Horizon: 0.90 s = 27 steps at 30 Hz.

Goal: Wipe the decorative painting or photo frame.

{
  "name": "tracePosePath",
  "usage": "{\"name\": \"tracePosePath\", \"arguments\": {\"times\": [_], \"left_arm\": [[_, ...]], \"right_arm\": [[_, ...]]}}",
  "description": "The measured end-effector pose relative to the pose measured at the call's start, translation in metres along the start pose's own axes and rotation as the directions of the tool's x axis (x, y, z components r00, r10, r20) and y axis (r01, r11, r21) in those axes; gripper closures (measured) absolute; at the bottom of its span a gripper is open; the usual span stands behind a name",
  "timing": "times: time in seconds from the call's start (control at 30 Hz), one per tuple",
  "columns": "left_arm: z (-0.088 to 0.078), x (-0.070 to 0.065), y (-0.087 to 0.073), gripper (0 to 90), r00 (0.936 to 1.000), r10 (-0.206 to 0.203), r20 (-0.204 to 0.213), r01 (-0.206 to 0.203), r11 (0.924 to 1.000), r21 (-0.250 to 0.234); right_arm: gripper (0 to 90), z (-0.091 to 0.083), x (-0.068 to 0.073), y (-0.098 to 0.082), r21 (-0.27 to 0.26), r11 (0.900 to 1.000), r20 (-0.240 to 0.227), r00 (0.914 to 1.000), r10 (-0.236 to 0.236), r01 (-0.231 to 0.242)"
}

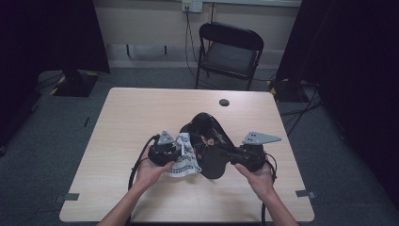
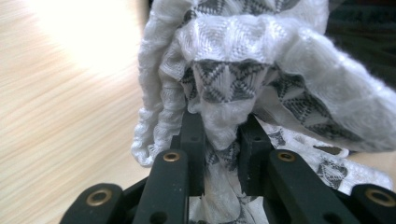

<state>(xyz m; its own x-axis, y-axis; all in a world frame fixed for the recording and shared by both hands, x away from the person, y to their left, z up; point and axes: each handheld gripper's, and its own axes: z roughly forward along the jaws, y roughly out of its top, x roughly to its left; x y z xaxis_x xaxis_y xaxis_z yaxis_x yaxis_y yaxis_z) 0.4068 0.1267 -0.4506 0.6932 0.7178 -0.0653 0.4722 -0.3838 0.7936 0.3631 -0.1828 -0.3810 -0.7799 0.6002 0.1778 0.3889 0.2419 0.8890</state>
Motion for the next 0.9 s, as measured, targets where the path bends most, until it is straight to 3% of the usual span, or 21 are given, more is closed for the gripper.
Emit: {"name": "tracePosePath", "arguments": {"times": [0.07, 0.1, 0.2, 0.3, 0.5, 0.6, 0.73, 0.77, 0.83, 0.9], "left_arm": [[0.001, 0.002, -0.002, 76.0, 0.9999, -0.013, -0.001, 0.013, 0.9999, 0.001], [0.002, 0.003, -0.002, 76.1, 1.0, -0.001, -0.003, 0.001, 0.9999, 0.01], [0.007, -0.003, -0.004, 76.2, 0.9994, 0.009, 0.034, -0.01, 0.9993, 0.037], [0.011, -0.011, -0.003, 76.2, 0.9971, 0.043, 0.063, -0.046, 0.9975, 0.054], [0.016, -0.022, -0.002, 75.9, 0.9886, 0.078, 0.128, -0.086, 0.995, 0.052], [0.018, -0.018, -0.003, 76.1, 0.9912, 0.064, 0.116, -0.071, 0.9956, 0.06], [0.018, -0.006, -0.005, 76.2, 0.9983, 0.031, 0.05, -0.035, 0.9962, 0.08], [0.018, -0.002, -0.007, 76.2, 0.9991, 0.002, 0.041, -0.005, 0.9972, 0.074], [0.016, 0.006, -0.009, 76.2, 0.9997, -0.015, 0.019, 0.013, 0.9967, 0.08], [0.016, 0.008, -0.01, 76.2, 0.9995, -0.019, 0.026, 0.017, 0.9964, 0.083]], "right_arm": [[80.3, 0.0, 0.0, 0.0, -0.001, 1.0, 0.0, 1.0, -0.001, 0.001], [80.2, 0.0, 0.0, 0.0, -0.002, 1.0, 0.001, 1.0, -0.001, 0.001], [80.1, 0.0, 0.0, 0.0, -0.004, 1.0, 0.001, 1.0, 0.003, -0.003], [79.7, 0.001, 0.001, 0.0, -0.002, 1.0, 0.003, 1.0, 0.001, -0.001], [79.6, 0.0, 0.0, 0.0, -0.001, 1.0, 0.004, 1.0, 0.001, -0.001], [79.1, 0.0, 0.0, 0.0, -0.002, 1.0, 0.005, 1.0, 0.001, -0.001], [78.7, 0.0, 0.001, 0.0, 0.003, 1.0, 0.008, 1.0, -0.003, 0.002], [78.8, 0.0, 0.001, 0.0, 0.003, 1.0, 0.007, 1.0, -0.001, 0.001], [79.1, 0.0, 0.001, 0.0, 0.002, 1.0, 0.006, 1.0, -0.001, 0.001], [79.8, 0.0, 0.001, 0.0, 0.003, 1.0, 0.008, 1.0, -0.001, 0.001]]}}
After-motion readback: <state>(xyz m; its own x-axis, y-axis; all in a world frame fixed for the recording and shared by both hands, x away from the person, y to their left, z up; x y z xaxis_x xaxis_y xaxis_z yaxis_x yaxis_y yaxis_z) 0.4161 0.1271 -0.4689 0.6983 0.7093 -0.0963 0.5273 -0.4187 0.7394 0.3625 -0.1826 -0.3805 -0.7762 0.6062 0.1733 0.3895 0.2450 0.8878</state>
